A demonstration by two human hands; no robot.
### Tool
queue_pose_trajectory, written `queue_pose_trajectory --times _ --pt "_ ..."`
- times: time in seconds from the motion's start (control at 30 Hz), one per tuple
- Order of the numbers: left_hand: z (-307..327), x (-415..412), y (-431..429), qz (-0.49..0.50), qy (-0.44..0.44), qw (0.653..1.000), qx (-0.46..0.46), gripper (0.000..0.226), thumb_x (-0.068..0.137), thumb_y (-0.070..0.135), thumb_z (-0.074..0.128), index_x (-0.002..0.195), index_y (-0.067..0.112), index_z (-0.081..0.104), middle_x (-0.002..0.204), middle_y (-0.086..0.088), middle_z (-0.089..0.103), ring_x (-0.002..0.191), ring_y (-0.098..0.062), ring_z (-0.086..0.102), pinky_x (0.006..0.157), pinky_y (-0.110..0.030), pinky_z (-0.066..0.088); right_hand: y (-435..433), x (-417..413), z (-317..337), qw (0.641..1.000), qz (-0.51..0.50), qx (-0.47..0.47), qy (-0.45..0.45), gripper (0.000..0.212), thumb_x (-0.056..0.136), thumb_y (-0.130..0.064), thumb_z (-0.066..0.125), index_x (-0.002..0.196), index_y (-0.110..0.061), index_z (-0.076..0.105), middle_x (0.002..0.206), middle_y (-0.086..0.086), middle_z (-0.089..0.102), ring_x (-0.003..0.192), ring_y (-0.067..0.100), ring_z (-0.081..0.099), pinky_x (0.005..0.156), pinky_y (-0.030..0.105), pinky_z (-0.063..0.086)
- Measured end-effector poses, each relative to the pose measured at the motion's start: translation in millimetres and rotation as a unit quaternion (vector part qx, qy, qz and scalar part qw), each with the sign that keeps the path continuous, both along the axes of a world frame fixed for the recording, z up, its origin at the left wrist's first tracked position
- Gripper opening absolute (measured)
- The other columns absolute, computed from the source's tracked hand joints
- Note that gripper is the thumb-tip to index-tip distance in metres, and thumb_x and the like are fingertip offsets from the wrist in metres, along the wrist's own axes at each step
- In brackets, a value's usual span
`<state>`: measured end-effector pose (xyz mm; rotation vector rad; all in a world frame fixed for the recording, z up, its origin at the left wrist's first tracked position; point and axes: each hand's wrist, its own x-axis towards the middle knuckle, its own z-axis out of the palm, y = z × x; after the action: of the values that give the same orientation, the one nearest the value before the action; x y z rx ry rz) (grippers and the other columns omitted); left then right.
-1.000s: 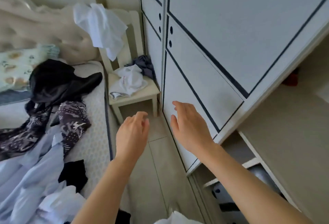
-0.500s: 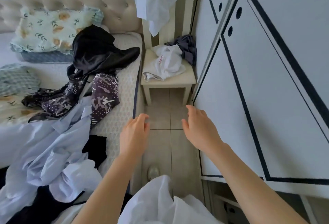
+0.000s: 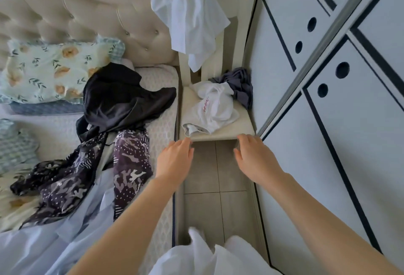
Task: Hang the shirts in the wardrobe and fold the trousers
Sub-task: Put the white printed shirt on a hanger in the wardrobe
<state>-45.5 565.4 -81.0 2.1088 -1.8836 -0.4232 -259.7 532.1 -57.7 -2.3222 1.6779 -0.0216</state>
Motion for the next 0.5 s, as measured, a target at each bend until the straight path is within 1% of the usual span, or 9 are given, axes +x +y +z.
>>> queue_pose_trajectory --times 0.1,0.2,0.33,0.43,0.5 --pt "5 13 -55 -0.010 -0.009 1.000 -0.009 0.023 0.102 0.026 0.043 0.115 0.014 0.058 0.098 -0.003 0.065 0.093 -0.025 0.057 0.072 -0.035 0.039 -48 13 5 1.000 0.000 -0.005 -0.001 0.033 0.101 -0.026 0.040 0.128 -0.008 0.047 0.119 0.008 0.057 0.112 0.025 0.050 0.086 0.038 0.049" --pt "7 21 -108 -0.011 -0.007 1.000 -0.015 0.023 0.102 0.026 0.045 0.118 0.015 0.057 0.101 -0.002 0.065 0.093 -0.023 0.056 0.072 -0.034 0.041 -96 22 8 1.000 0.007 -0.013 -0.003 0.033 0.101 -0.026 0.040 0.129 -0.008 0.047 0.120 0.008 0.057 0.111 0.026 0.050 0.084 0.038 0.048" --pt "6 26 -180 -0.011 -0.038 0.999 -0.028 0.024 0.101 0.027 0.045 0.120 0.016 0.057 0.104 0.001 0.066 0.093 -0.020 0.056 0.069 -0.031 0.037 -169 29 11 1.000 0.025 -0.012 0.006 0.035 0.102 -0.028 0.040 0.130 -0.007 0.046 0.125 0.009 0.055 0.115 0.027 0.048 0.088 0.037 0.046" --pt "10 28 -239 0.010 -0.040 0.999 -0.024 0.026 0.101 0.026 0.045 0.122 0.016 0.057 0.103 0.001 0.066 0.095 -0.023 0.057 0.074 -0.035 0.045 -230 34 15 0.999 0.041 -0.023 0.016 0.038 0.102 -0.029 0.038 0.133 -0.008 0.044 0.128 0.009 0.053 0.118 0.026 0.046 0.089 0.035 0.046" --pt "15 29 -277 0.022 -0.037 0.999 -0.020 0.026 0.101 0.025 0.045 0.121 0.014 0.057 0.101 0.000 0.066 0.093 -0.023 0.057 0.073 -0.036 0.046 -271 37 19 0.999 0.046 -0.026 0.013 0.036 0.102 -0.028 0.037 0.133 -0.008 0.043 0.128 0.007 0.053 0.118 0.026 0.046 0.088 0.035 0.046"
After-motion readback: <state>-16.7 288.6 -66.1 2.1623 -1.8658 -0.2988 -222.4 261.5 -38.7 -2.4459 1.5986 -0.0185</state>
